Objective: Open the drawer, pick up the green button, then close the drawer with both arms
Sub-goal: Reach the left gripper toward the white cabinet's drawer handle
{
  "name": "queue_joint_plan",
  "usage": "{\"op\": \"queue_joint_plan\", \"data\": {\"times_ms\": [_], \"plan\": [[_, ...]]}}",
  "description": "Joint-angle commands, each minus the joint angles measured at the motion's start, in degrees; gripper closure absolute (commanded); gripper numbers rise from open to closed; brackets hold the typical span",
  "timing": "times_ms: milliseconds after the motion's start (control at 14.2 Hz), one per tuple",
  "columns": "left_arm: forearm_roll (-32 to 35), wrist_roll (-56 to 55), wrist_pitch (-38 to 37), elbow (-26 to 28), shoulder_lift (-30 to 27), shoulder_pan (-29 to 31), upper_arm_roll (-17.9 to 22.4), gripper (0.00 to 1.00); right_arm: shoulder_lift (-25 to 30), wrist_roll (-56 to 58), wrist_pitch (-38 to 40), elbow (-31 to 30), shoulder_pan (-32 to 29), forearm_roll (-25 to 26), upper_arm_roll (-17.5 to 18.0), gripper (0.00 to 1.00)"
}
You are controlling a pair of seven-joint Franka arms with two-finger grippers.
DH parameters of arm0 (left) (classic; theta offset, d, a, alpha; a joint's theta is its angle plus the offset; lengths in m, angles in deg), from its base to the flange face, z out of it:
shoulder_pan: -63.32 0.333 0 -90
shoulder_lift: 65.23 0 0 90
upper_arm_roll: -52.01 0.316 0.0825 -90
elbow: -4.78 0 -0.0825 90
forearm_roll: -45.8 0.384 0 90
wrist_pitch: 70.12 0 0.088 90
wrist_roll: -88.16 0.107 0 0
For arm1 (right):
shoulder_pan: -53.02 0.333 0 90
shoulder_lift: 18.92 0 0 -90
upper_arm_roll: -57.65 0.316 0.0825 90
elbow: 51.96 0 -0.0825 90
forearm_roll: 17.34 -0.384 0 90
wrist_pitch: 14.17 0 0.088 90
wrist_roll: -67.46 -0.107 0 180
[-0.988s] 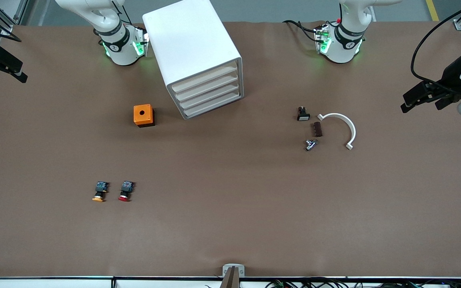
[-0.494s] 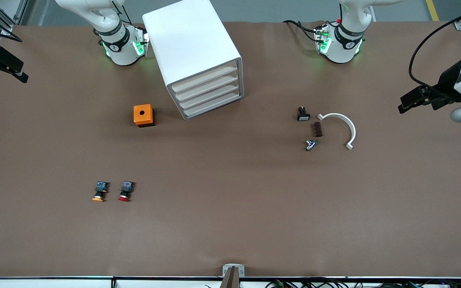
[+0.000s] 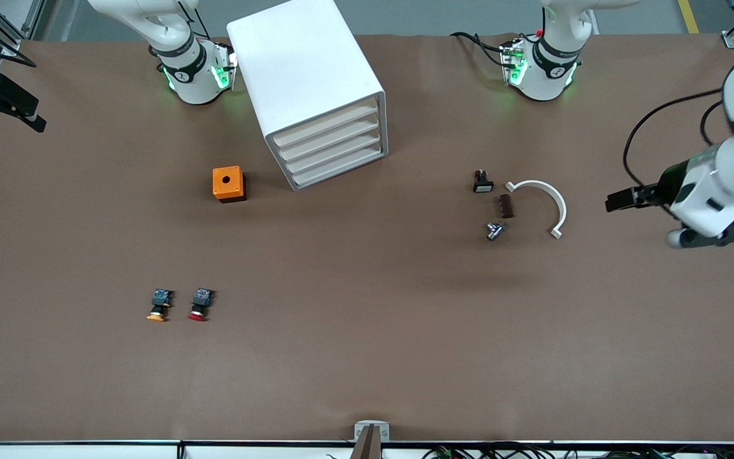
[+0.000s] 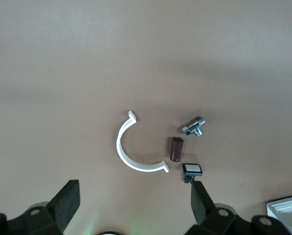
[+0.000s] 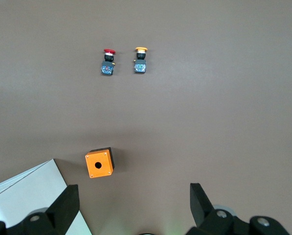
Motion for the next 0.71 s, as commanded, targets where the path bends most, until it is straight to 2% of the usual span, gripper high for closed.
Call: {"op": "queue_joint_plan", "data": {"times_ms": [0, 212, 494, 635], "plan": [[-1.2, 0.2, -0.3, -2.8, 5.2, -1.6, -0.6, 0.01, 1.5, 0.1, -0.4, -1.2, -1.0, -1.0, 0.7, 0.00], [-5.0, -3.8, -1.0, -7.1, 10.2, -5.1, -0.6, 0.00, 1.5, 0.1, -0.4, -1.2, -1.0, -1.0, 0.7, 0.00], [-11.3, -22.4, -1.2, -9.5, 15.2, -11.4, -0.6, 0.01, 1.5, 0.1, -0.4, -1.2, -1.0, -1.0, 0.7, 0.00], [-16.3, -37.2, -1.6, -10.0, 18.3, -14.8, -0.5, 0.00, 1.5, 0.1, -0.4, -1.2, -1.0, -1.0, 0.7, 0.00]]}}
